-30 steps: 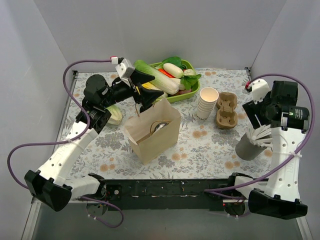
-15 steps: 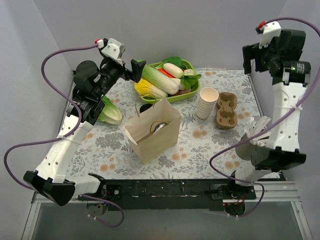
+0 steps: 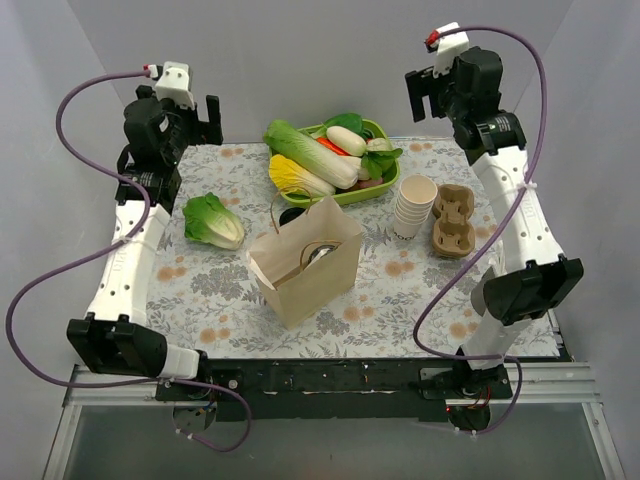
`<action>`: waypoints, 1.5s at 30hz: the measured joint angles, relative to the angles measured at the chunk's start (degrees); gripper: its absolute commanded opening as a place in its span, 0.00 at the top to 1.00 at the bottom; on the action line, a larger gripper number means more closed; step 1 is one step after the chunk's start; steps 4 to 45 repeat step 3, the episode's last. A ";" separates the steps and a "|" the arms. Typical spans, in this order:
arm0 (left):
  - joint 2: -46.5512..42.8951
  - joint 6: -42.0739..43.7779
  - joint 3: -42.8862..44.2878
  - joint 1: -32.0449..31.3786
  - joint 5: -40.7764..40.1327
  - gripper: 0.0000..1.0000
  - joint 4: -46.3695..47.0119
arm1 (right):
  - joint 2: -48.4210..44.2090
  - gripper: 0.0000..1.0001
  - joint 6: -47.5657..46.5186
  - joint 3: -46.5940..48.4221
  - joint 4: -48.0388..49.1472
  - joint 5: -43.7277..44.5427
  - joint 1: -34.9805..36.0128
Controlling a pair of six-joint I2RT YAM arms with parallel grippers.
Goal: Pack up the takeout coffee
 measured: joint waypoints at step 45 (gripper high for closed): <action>-0.09 -0.02 0.00 1.60 0.20 0.02 -0.52 | -2.19 0.02 0.09 -2.40 4.17 0.61 0.70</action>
